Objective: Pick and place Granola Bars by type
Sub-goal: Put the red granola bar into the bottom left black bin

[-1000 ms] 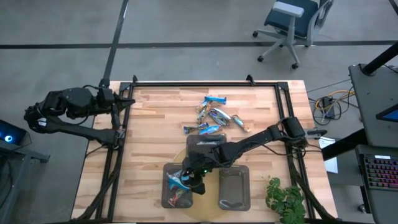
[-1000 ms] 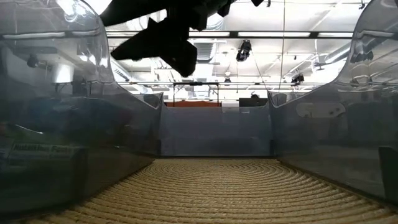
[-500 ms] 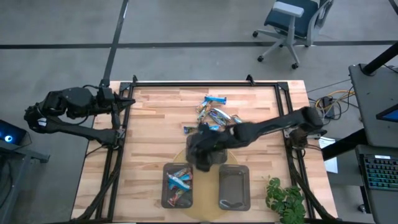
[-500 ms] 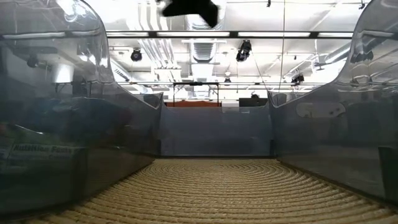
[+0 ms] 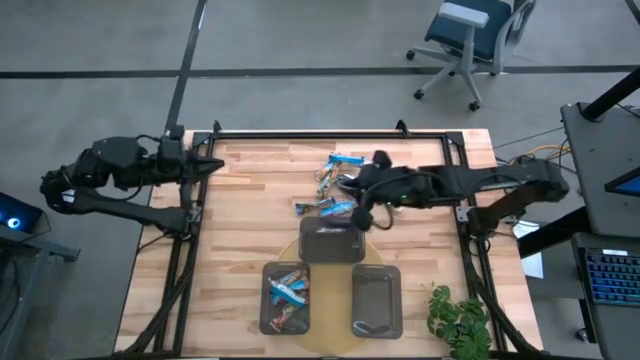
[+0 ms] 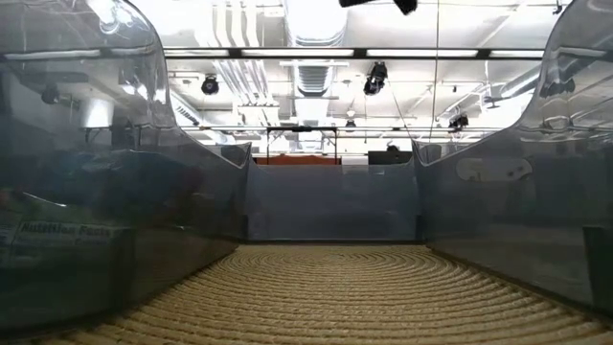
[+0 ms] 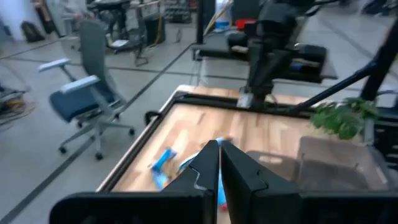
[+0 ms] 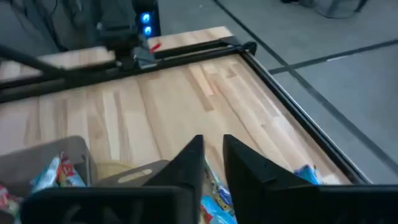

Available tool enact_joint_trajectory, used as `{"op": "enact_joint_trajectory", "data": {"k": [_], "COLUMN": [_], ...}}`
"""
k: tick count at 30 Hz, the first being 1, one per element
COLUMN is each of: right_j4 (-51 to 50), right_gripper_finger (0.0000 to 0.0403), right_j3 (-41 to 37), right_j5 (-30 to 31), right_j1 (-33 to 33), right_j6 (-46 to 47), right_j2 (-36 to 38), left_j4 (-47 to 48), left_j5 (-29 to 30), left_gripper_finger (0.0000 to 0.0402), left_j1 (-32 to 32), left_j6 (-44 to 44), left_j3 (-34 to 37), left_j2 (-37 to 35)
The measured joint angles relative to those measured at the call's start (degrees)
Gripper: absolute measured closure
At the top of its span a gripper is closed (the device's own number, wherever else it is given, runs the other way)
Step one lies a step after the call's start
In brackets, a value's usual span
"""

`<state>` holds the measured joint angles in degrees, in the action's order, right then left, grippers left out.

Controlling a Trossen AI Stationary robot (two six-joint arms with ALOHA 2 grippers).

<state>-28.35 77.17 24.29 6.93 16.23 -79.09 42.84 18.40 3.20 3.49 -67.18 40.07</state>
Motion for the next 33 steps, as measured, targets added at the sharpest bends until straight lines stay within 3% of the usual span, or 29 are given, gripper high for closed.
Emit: {"op": "enact_joint_trajectory", "data": {"k": [4, 12, 25, 33], "right_j4": [4.52, 13.87, 14.6, 15.21], "right_gripper_finger": [0.039, 0.0394, 0.0394, 0.0394], "right_j3": [-7.95, -19.02, -26.32, -28.66], "right_j5": [-0.02, 0.16, 3.18, 2.79], "right_j1": [-0.12, -0.1, -0.14, -2.11], "right_j6": [1.63, 3.28, 3.5, 3.14], "right_j2": [4.99, 11.74, 22.71, 27.73], "left_j4": [-7.09, -20.45, -24.31, -30.87], "left_j5": [-3.04, -4.01, -3.38, -7.77], "left_gripper_finger": [0.0402, 0.0402, 0.0402, 0.0402], "left_j1": [0.0, 0.0, -0.59, -8.3], "left_j6": [-0.15, -0.81, 2.57, 4.38], "left_j3": [4.94, 12.15, 13.16, 12.94], "left_j2": [-0.11, 0.31, 3.24, 6.61]}}
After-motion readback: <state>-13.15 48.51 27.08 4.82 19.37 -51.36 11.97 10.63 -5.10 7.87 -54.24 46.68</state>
